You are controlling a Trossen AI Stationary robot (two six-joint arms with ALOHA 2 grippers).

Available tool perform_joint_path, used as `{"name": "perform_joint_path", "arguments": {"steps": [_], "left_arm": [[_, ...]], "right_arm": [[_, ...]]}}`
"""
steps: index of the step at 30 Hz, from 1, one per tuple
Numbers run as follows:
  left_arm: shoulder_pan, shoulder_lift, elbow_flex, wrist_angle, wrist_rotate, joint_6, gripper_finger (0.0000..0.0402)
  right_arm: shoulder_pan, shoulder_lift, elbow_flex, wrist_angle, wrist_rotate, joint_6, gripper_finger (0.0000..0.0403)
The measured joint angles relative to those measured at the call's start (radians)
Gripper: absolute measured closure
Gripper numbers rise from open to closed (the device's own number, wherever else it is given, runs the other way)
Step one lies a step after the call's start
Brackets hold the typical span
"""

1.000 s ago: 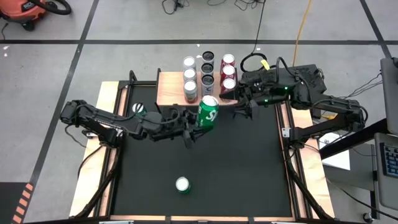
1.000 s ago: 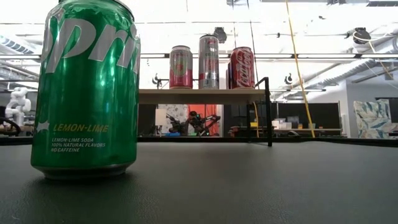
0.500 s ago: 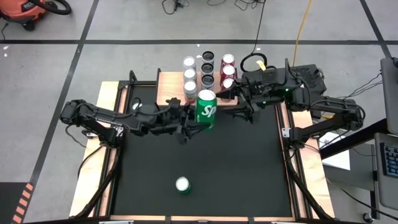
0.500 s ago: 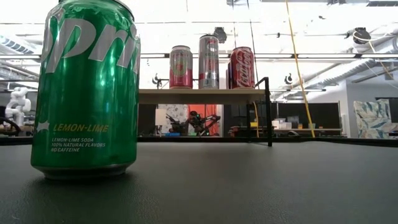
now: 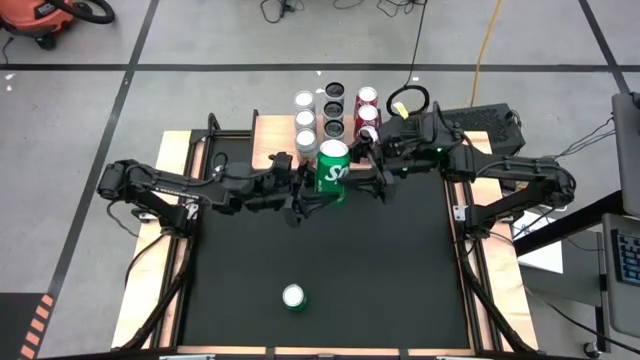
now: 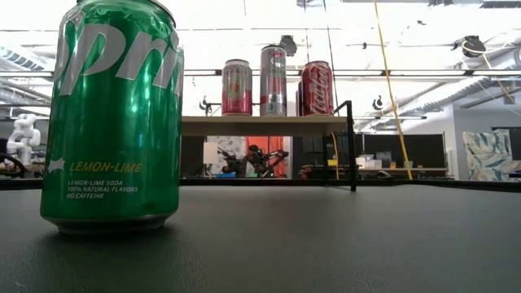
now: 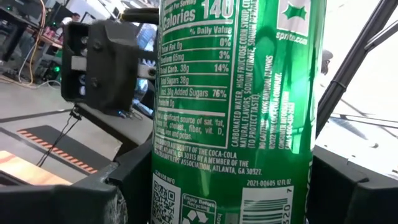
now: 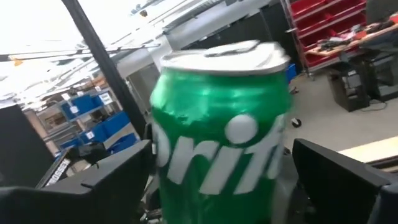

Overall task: Place canned beverage on shelf
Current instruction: Put the middle green soda can on the shelf

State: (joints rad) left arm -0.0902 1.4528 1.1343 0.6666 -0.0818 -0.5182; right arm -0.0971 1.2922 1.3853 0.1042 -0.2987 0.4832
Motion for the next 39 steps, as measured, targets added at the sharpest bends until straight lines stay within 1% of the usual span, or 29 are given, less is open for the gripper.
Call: {"name": "perform_joint_path", "arguments": {"steps": [6, 14, 21, 24, 27, 31, 39], "left_arm": [[0.013, 0.000, 0.000, 0.000, 0.004, 0.003, 0.0106], [0.023, -0.002, 0.002, -0.018, 0.008, 0.014, 0.0106], [0.024, -0.002, 0.002, -0.021, 0.008, 0.026, 0.0106], [0.024, -0.002, 0.002, -0.021, 0.019, 0.026, 0.0106], [0.024, -0.002, 0.002, -0.019, 0.032, 0.028, 0.0106], [0.024, -0.001, 0.002, -0.022, 0.046, 0.027, 0.0106], [0.024, 0.001, 0.001, -0.032, 0.030, 0.026, 0.0106]], "right_arm": [[0.000, 0.014, 0.000, 0.049, -0.043, -0.027, 0.0041], [-0.001, 0.020, -0.001, 0.071, -0.040, -0.019, 0.0080], [-0.001, 0.032, -0.001, 0.086, -0.043, 0.012, 0.0095], [-0.001, 0.033, -0.001, 0.093, -0.047, 0.027, 0.0090], [-0.001, 0.033, -0.001, 0.109, -0.071, 0.027, 0.0074], [0.000, 0.033, -0.001, 0.111, -0.073, 0.017, 0.0060], [0.001, 0.064, -0.001, 0.158, -0.069, 0.003, 0.0058]]}}
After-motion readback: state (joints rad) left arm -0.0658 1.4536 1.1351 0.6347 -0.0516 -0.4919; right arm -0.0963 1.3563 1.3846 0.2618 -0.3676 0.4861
